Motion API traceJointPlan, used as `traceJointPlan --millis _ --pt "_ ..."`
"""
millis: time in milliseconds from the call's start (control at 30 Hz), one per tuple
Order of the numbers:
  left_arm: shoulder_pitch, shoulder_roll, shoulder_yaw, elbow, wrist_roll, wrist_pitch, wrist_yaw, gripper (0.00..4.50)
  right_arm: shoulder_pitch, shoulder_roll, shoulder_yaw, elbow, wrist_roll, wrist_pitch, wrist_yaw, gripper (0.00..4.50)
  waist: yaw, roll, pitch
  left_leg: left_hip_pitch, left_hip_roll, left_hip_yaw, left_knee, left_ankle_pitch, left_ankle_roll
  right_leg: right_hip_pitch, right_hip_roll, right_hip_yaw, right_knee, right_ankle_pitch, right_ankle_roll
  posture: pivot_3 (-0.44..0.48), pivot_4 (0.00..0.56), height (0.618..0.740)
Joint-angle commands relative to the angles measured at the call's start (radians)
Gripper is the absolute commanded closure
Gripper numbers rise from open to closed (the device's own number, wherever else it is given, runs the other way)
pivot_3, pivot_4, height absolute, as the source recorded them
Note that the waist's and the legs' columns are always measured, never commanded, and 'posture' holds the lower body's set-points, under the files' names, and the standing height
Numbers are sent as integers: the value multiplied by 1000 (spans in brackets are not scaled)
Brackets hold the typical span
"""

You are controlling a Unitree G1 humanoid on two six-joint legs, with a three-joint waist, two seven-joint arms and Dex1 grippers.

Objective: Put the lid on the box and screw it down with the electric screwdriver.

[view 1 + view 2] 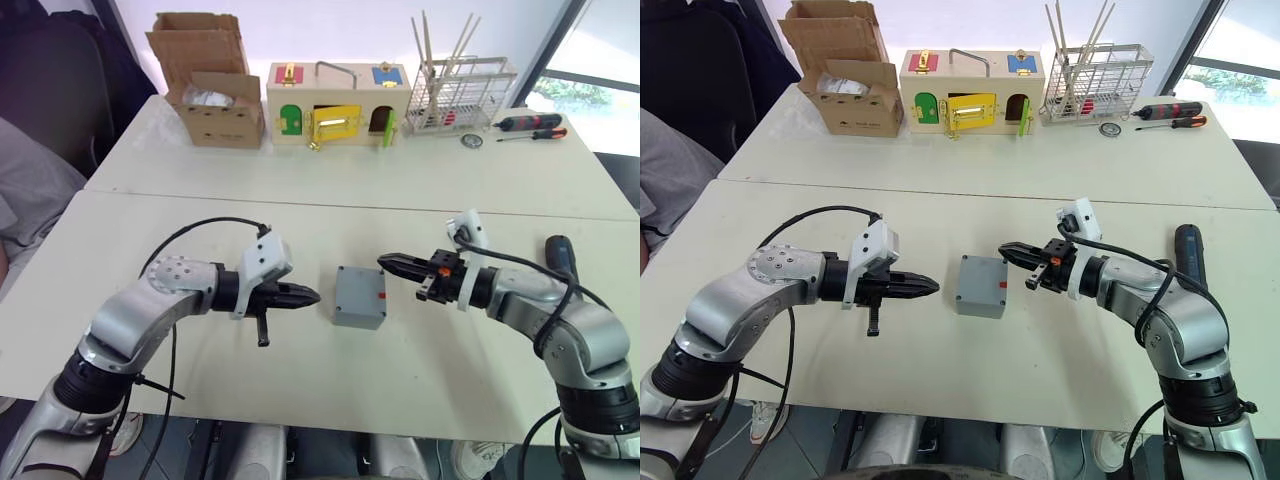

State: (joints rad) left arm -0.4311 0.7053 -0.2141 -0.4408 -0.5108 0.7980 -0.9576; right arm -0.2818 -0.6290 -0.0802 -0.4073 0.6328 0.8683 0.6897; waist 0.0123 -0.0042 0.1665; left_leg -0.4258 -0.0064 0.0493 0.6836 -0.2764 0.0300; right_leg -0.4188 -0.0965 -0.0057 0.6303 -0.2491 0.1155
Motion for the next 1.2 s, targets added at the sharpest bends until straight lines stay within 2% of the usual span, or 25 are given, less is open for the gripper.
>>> traceJointPlan --millis 33,1200 --pt "-10 -3 2 -28 -5 -9 0 4500 1 -8 3 -7 0 -8 5 4438 0 0 0 0 0 0 0 0 0 0 0 0 0 0 0 0 150 731" --pt "-15 -32 -8 -14 12 -22 17 4500 -19 -1 38 46 -70 -66 8 4438 0 0 0 0 0 0 0 0 0 0 0 0 0 0 0 0 150 731"
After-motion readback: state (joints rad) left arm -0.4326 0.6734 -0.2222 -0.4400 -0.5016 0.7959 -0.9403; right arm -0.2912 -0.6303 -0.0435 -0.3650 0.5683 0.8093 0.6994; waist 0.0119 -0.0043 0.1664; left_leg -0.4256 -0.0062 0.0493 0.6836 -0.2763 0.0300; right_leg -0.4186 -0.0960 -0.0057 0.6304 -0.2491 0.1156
